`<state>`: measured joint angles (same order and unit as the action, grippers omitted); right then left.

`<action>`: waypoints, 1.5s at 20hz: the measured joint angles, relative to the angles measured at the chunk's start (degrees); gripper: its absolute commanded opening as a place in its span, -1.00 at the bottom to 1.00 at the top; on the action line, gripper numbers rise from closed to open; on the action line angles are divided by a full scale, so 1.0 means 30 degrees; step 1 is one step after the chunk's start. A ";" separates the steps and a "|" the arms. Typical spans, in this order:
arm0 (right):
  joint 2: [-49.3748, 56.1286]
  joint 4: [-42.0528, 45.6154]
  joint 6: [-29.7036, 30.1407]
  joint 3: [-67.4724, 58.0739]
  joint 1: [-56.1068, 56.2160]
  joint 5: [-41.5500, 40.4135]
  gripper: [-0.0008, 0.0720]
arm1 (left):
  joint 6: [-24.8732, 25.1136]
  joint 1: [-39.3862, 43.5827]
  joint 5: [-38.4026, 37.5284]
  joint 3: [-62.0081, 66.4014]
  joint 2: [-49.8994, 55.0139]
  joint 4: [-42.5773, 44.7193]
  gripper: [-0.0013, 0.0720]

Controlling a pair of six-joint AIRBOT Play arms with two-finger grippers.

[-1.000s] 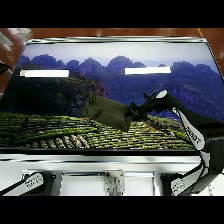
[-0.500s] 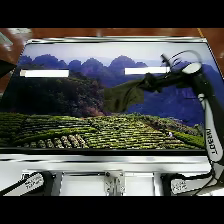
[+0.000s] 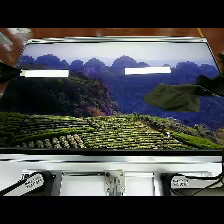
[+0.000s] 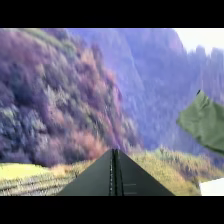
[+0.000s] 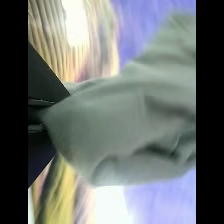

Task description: Fold the shirts.

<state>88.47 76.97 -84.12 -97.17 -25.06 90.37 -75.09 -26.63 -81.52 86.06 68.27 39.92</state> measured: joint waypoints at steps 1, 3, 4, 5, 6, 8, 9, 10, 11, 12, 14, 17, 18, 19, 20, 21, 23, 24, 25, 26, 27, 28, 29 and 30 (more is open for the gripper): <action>0.0000 0.0809 0.0109 0.0284 -0.0874 0.0080 -0.80 | -0.0044 -0.0007 -0.0459 0.0000 0.0000 0.0000 -0.87; -0.0007 0.1953 0.0226 0.1275 -0.2958 0.0073 -0.80 | -0.0066 0.0000 -0.1333 0.0000 -0.0007 0.0000 -0.87; -0.0007 0.2390 0.0262 0.1894 -0.3963 0.0044 -0.80 | -0.0138 -0.0007 -0.1741 0.0000 0.0000 0.0007 -0.87; -0.0015 0.2681 0.0291 0.2667 -0.5085 -0.0073 -0.80 | -0.0153 0.0000 -0.2047 0.0000 -0.0007 0.0007 -0.87; -0.0022 0.2900 0.0321 0.3453 -0.6120 -0.0262 -0.80 | -0.0204 0.0007 -0.2273 0.0000 -0.0007 0.0000 -0.87; -0.0095 0.3133 0.0328 0.5297 -0.8291 -0.0532 -0.80 | -0.0204 0.0087 -0.2623 0.0000 -0.0007 0.0007 -0.87; -0.0204 0.3140 0.0284 0.6368 -0.9384 -0.0801 -0.80 | -0.0204 0.0160 -0.2725 0.0000 -0.0007 0.0007 -0.87; -0.0350 0.3133 0.0255 0.7395 -1.0353 -0.0962 -0.80 | -0.0204 0.0262 -0.2798 0.0000 -0.0007 0.0015 -0.87; -0.0576 0.2973 0.0197 0.8553 -1.1300 -0.1173 -0.80 | -0.0211 0.0386 -0.2863 0.0000 -0.0007 0.0007 -0.87; -0.0831 0.2747 0.0168 0.9624 -1.2065 -0.1457 -0.80 | -0.0211 0.0554 -0.2885 0.0000 -0.0007 0.0015 -0.87; -0.1501 0.2259 0.0109 1.1759 -1.3398 -0.1974 -0.80 | -0.0211 0.0940 -0.2922 0.0000 -0.0007 0.0080 -0.87; -0.2783 0.1792 0.0080 1.4389 -1.4659 -0.2543 -0.80 | -0.0204 0.1661 -0.2973 0.0000 -0.0007 0.0423 -0.87; -0.3242 0.1596 0.0007 1.5074 -1.4863 -0.2754 -0.80 | -0.0204 0.1916 -0.2973 0.0000 -0.0007 0.0656 -0.87; -0.3636 0.1304 -0.0109 1.5613 -1.5001 -0.3060 -0.80 | -0.0197 0.2135 -0.2973 0.0000 0.0000 0.0838 -0.87; -0.4022 0.0882 -0.0262 1.6123 -1.5118 -0.3308 -0.73 | -0.0124 0.2361 -0.2980 0.0000 0.0000 0.1049 -0.87; -0.4313 0.0444 -0.0335 1.6509 -1.5212 -0.3519 -0.40 | -0.0036 0.2521 -0.2987 0.0000 0.0007 0.1195 -0.87; -0.4801 -0.0328 -0.0627 1.7041 -1.5307 -0.3942 0.64 | 0.0109 0.2696 -0.2987 0.0000 0.0007 0.1370 -0.87; -0.5034 -0.0583 -0.0699 1.7209 -1.5336 -0.4022 0.64 | 0.0175 0.2783 -0.2980 0.0000 0.0007 0.1479 -0.87; -0.5289 -0.0743 -0.0758 1.7311 -1.5351 -0.4080 0.64 | 0.0248 0.2820 -0.2965 0.0000 0.0007 0.1486 -0.87; -0.5639 -0.0823 -0.0780 1.7398 -1.5380 -0.4022 0.64 | 0.0321 0.2863 -0.2871 0.0000 0.0007 0.1545 -0.87; -0.6076 -0.0772 -0.0845 1.7456 -1.5387 -0.3920 0.64 | 0.0393 0.2878 -0.2710 0.0000 0.0007 0.1559 -0.87; -0.6688 -0.0452 -0.1027 1.7500 -1.5387 -0.3730 0.64 | 0.0452 0.2900 -0.2419 0.0000 0.0007 0.1574 -0.87; -0.7366 0.0095 -0.1311 1.7537 -1.5395 -0.3585 0.64 | 0.0474 0.2922 -0.2113 0.0000 0.0022 0.1603 -0.87; -0.8225 0.0758 -0.1749 1.7551 -1.5431 -0.3424 0.64 | 0.0561 0.2994 -0.1632 0.0000 0.0058 0.1610 -0.87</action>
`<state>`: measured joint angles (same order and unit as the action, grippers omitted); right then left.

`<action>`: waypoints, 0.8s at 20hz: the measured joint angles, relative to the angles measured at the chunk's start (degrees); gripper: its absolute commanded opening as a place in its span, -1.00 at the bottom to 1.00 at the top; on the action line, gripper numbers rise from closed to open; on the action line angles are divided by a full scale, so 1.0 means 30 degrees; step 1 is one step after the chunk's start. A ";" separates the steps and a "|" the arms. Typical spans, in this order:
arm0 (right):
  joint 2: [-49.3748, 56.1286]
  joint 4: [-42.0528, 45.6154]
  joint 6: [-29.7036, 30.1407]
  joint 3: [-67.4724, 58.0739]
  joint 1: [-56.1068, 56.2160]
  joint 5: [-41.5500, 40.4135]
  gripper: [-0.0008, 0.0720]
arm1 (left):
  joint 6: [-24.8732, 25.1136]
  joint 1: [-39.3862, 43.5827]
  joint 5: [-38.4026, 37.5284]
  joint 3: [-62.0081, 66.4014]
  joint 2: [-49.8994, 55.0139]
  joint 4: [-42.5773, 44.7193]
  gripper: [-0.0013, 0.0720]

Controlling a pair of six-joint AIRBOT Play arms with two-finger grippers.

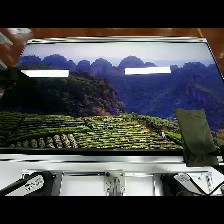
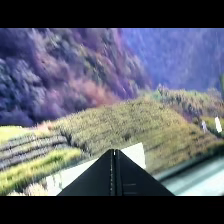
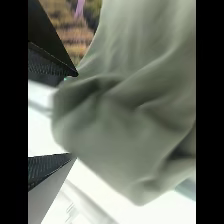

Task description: Fold the shirts.

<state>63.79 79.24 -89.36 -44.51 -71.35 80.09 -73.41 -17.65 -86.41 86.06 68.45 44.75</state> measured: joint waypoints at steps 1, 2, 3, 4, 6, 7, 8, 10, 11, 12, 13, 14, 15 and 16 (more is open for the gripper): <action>-0.0852 0.0517 -0.0386 0.0007 0.0000 0.0160 0.63 | 0.0066 0.0124 0.0510 0.0000 0.0066 0.0015 -0.87; -0.1836 0.0903 -0.0780 -0.0095 0.0000 0.0226 0.62 | 0.0124 0.0328 0.1078 0.0000 0.0175 0.0015 -0.87; -0.2725 0.1056 -0.1078 -0.0284 0.0007 0.0321 0.62 | 0.0189 0.0561 0.1654 0.0000 0.0328 0.0007 -0.87; -0.3621 0.0940 -0.1282 -0.0648 0.0095 0.0197 0.62 | 0.0306 0.0889 0.2237 0.0000 0.0539 0.0022 -0.87; -0.5107 -0.0335 -0.1494 -0.1785 0.0772 -0.1078 0.48 | 0.0721 0.1749 0.3177 0.0000 0.1071 0.0044 -0.87; -0.5595 -0.1056 -0.1515 -0.2492 0.1450 -0.1960 0.47 | 0.0867 0.2310 0.3628 0.0000 0.1392 0.0226 -0.87; -0.6003 -0.1836 -0.1515 -0.3308 0.2492 -0.3067 0.48 | 0.0969 0.2922 0.3971 0.0000 0.1705 0.0648 -0.87; -0.6353 -0.2812 -0.1515 -0.4656 0.5311 -0.5005 0.47 | 0.0867 0.4495 0.4415 0.0000 0.2375 0.2455 -0.87; -0.6346 -0.2958 -0.1515 -0.5129 0.6980 -0.5785 0.48 | 0.0488 0.5282 0.4503 0.0000 0.2681 0.3745 -0.87; -0.6142 -0.2936 -0.1508 -0.5493 0.8910 -0.6244 0.48 | -0.0015 0.6040 0.4473 0.0000 0.2980 0.5195 -0.78; -0.5756 -0.2652 -0.1545 -0.5763 1.0950 -0.6346 0.60 | -0.0517 0.6798 0.4357 0.0000 0.3264 0.6666 -0.27; -0.5253 -0.2135 -0.1821 -0.5945 1.2794 -0.6003 0.91 | -0.0976 0.7373 0.4138 0.0000 0.3519 0.7861 0.51; -0.4568 -0.1435 -0.2106 -0.6062 1.4630 -0.5355 0.91 | -0.1457 0.7832 0.3963 0.0000 0.3752 0.8852 0.75; -0.3891 -0.0794 -0.2397 -0.6156 1.6181 -0.4685 0.91 | -0.1974 0.8145 0.3781 -0.0007 0.3920 0.9581 0.75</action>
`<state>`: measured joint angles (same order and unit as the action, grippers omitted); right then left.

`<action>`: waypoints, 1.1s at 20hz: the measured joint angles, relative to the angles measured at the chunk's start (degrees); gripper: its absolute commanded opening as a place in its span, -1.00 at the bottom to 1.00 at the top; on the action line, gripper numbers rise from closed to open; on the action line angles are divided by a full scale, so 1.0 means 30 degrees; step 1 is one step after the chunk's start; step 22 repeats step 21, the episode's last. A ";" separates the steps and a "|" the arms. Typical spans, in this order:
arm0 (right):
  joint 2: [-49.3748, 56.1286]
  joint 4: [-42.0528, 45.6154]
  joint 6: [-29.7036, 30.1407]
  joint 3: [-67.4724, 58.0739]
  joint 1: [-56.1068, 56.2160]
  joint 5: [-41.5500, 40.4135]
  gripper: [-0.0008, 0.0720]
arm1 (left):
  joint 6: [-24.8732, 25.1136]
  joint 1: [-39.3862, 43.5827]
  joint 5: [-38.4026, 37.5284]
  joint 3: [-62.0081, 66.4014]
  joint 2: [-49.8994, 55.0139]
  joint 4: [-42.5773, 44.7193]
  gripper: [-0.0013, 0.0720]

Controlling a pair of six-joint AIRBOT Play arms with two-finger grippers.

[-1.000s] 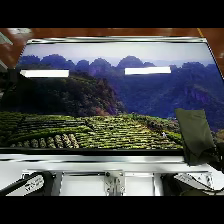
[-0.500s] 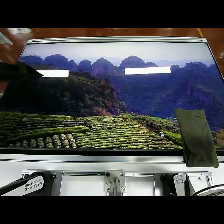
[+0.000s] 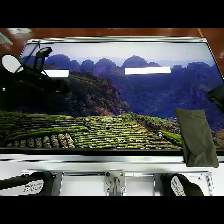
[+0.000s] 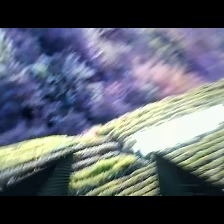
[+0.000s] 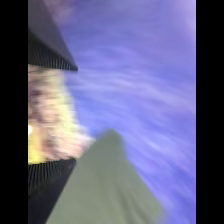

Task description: Fold the shirts.

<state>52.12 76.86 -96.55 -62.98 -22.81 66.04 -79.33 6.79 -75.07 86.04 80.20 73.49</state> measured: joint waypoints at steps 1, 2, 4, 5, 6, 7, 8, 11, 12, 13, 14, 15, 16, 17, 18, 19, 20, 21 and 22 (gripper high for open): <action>0.0721 0.0459 -0.0211 -0.0080 0.1435 0.0568 0.91 | -0.0386 0.0248 -0.0087 -0.0087 0.0138 0.0597 0.75; 0.1333 0.0809 -0.0401 -0.0117 0.2550 0.1035 0.91 | -0.0714 0.0408 -0.0175 -0.0262 0.0240 0.1005 0.75; 0.2186 0.1239 -0.0627 -0.0197 0.4233 0.1515 0.91 | -0.1326 0.0627 -0.0299 -0.0838 0.0357 0.1559 0.75; 0.2492 0.1413 -0.0721 -0.0204 0.4838 0.1654 0.91 | -0.1523 0.0707 -0.0328 -0.1209 0.0393 0.1727 0.74; 0.2667 0.1545 -0.0765 -0.0233 0.5231 0.1610 0.91 | -0.1698 0.0758 -0.0357 -0.1559 0.0415 0.1894 0.74; 0.2827 0.1596 -0.0823 -0.0240 0.5537 0.1486 0.91 | -0.1829 0.0801 -0.0342 -0.1836 0.0430 0.1974 0.74; 0.2936 0.1719 -0.0838 -0.0240 0.5748 0.1406 0.91 | -0.1887 0.0809 -0.0342 -0.2069 0.0452 0.2047 0.74; 0.3104 0.1821 -0.0911 -0.0255 0.6113 0.1173 0.91 | -0.2033 0.0889 0.0036 -0.2448 0.0466 0.2135 0.74; 0.3126 0.1821 -0.0918 -0.0255 0.6178 0.1115 0.91 | -0.2084 0.0925 0.0248 -0.2514 0.0466 0.2127 0.74; 0.3155 0.1836 -0.0918 -0.0255 0.6222 0.1115 0.91 | -0.2091 0.0933 0.0481 -0.2557 0.0466 0.2106 0.67; 0.3169 0.1836 -0.0925 -0.0255 0.6258 0.1064 0.91 | -0.2120 0.0933 0.0576 -0.2594 0.0466 0.2069 0.67; 0.3177 0.1843 -0.0925 -0.0255 0.6280 0.1027 0.91 | -0.2127 0.0933 0.0685 -0.2616 0.0466 0.2069 0.67; 0.3191 0.1843 -0.0925 -0.0255 0.6295 0.0998 0.91 | -0.2113 0.0933 0.0772 -0.2637 0.0466 0.2062 0.67; 0.3191 0.1858 -0.0933 -0.0255 0.6317 0.0998 0.91 | -0.2040 0.0933 0.0831 -0.2652 0.0466 0.2055 0.67; 0.3191 0.1858 -0.0933 -0.0255 0.6324 0.0998 0.91 | -0.1945 0.0925 0.0874 -0.2652 0.0466 0.2047 0.67; 0.3191 0.1858 -0.0940 -0.0255 0.6324 0.0998 0.91 | -0.1829 0.0925 0.0911 -0.2659 0.0466 0.2040 0.67; 0.3191 0.1858 -0.0940 -0.0255 0.6324 0.0991 0.91 | -0.1690 0.0925 0.0940 -0.2667 0.0466 0.2033 0.67; 0.3191 0.1858 -0.0940 -0.0255 0.6324 0.0991 0.91 | -0.1559 0.0925 0.0976 -0.2667 0.0466 0.2025 0.67; 0.3191 0.1858 -0.0940 -0.0255 0.6324 0.0991 0.91 | -0.1559 0.0925 0.0976 -0.2667 0.0466 0.2025 0.67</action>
